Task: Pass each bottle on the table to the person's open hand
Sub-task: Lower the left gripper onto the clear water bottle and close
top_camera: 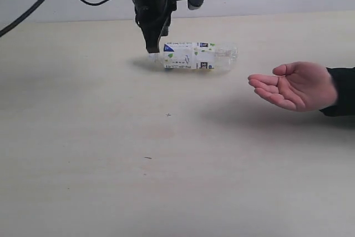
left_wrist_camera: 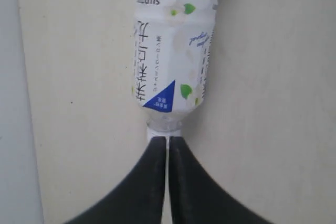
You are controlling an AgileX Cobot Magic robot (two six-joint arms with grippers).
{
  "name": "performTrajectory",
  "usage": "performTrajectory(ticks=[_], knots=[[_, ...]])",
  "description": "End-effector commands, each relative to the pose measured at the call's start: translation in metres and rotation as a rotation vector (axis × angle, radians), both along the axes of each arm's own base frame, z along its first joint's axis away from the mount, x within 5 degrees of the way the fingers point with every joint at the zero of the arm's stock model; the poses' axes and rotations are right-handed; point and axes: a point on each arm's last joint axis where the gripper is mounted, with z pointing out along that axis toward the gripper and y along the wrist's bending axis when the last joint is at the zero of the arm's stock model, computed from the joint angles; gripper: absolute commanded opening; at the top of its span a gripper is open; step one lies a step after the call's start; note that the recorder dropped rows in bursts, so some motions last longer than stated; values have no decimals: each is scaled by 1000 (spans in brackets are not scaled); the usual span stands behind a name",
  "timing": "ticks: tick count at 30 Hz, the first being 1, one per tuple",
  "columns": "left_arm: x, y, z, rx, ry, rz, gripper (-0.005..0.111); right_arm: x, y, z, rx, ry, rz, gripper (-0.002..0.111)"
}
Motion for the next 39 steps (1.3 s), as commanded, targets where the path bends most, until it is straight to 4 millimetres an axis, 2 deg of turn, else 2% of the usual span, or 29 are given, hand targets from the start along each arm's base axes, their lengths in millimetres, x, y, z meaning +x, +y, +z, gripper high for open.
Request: performTrajectory(ticks=[1,5,7,8,22,39], knots=[[4,-4,-12,-13,1,-19,32,0,0,0,-7,-11,-4,0],[8,-7,-23,-19,-5,-20,76,0,0,0,-7,-11,-4,0],[10,-9,-28,-31,-11,-10,88,0,0,0,-7,-11,-4,0],[11,-10,-29,-38,-16,-9,89,0,0,0,-7,-11,-4,0],[21,-19,-65,-81,-42,1,90,0,0,0,-7,-11,-4,0],[30,-26,-93,-121,-93,-9,90,0,0,0,-7,-11,-4,0]])
